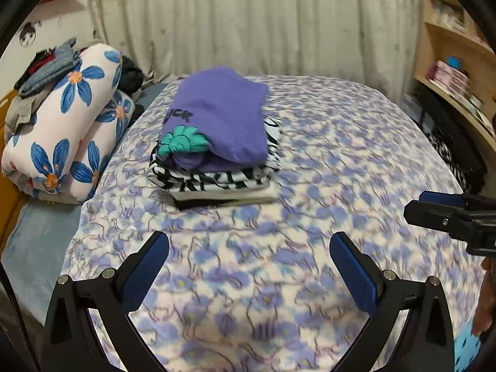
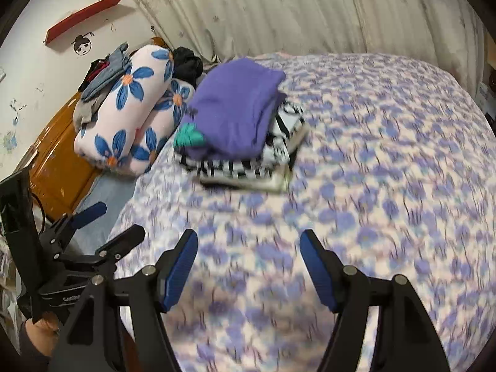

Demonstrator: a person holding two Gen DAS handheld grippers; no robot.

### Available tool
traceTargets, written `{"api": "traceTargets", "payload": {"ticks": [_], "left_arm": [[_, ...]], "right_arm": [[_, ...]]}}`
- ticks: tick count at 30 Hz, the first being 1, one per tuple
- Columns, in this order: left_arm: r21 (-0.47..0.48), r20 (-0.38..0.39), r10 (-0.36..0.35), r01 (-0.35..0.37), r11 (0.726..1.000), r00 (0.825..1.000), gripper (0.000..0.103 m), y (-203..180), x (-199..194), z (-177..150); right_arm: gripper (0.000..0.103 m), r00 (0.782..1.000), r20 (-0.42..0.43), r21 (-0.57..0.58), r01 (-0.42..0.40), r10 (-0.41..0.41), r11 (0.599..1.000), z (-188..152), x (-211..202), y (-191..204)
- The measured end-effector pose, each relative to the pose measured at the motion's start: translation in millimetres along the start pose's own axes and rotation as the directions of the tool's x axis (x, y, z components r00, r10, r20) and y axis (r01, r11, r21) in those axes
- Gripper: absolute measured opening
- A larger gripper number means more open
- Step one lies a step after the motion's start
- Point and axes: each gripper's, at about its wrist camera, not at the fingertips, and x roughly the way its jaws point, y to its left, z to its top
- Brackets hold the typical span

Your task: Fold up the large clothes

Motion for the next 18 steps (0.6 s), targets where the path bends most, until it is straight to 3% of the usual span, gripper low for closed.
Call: {"api": "traceTargets", "payload": {"ticks": [10,13,18], "left_arm": [[0.001,0.034,-0.027,0.027,1.000,0.999,0.103,-51.7,-45.2,-71.1],[-0.007,0.035,-0.035,0.035,0.999,0.999,0.103,-66.2,-49.8,-89.1],[-0.020,0.041,-0.031,0.032,0.999,0.999,0.103,-89.9,-55.2,-117.6]], "right_arm": [[0.069,0.997,0.044,-0.056,0.067,-0.065,0.996,-93.7,-62.0,-6.6],[0.069,0.997,0.057,-0.039,0.063,-0.061,0.997,-111.2,-69.2,-10.0],[0.071,0.984,0.119,-0.015,0.139,-0.136,0.990,-143.6,-75.9,-14.1]]}}
